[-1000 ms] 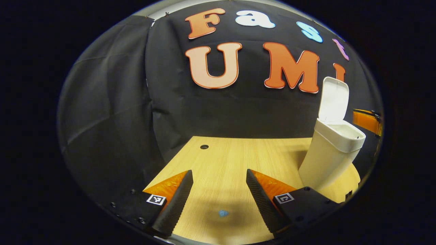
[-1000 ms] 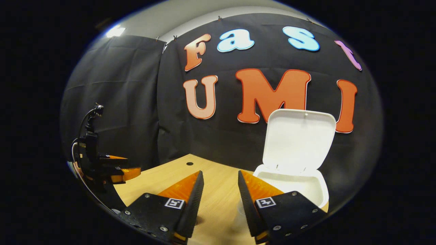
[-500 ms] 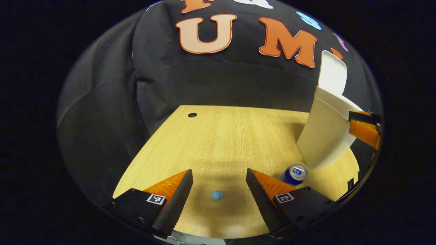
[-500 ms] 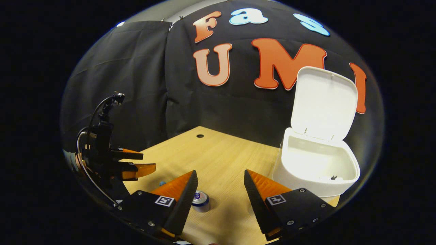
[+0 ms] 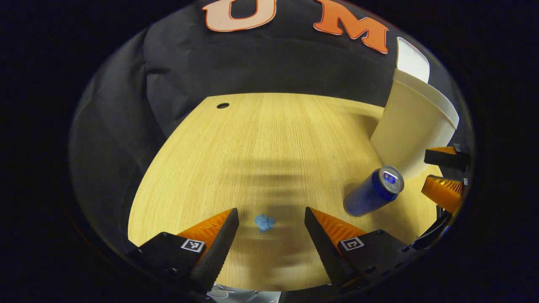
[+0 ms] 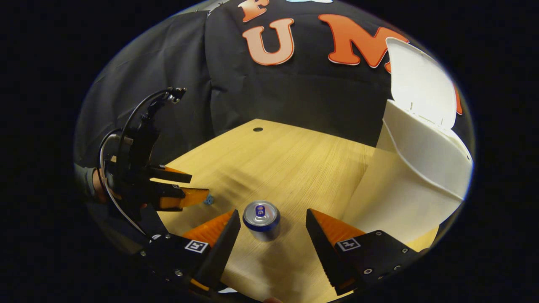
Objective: Press the lid of the desktop garbage bin to open it, pick up the crumpled paper on the desktop and throw it into the bin, then pick up the pop can on the desktop and drop it into the bin, and finally close the garbage bin lid.
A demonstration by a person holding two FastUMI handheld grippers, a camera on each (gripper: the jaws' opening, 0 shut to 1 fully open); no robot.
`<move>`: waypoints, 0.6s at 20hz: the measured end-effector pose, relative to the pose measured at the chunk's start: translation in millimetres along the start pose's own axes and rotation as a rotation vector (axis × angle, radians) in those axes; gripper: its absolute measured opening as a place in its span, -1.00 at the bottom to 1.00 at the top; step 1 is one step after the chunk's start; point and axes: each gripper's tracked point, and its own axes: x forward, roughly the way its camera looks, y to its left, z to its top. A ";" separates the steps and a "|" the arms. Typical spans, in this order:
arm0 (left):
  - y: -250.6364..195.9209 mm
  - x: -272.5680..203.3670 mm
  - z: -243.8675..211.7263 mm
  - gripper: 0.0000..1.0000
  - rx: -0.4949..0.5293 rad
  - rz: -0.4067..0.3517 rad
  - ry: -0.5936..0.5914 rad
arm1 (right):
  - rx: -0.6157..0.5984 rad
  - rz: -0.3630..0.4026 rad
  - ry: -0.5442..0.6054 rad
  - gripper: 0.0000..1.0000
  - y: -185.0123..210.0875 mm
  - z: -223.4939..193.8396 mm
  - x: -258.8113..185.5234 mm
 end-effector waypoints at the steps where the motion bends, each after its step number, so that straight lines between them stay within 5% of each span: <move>1: -0.8 5.1 -6.3 1.00 0.009 -0.002 0.020 | 0.000 -0.001 0.017 0.91 3.2 -5.3 5.3; 12: -2.5 37.9 0.4 0.99 0.024 -0.039 0.205 | 0.013 -0.054 0.133 0.94 12.9 -38.3 60.5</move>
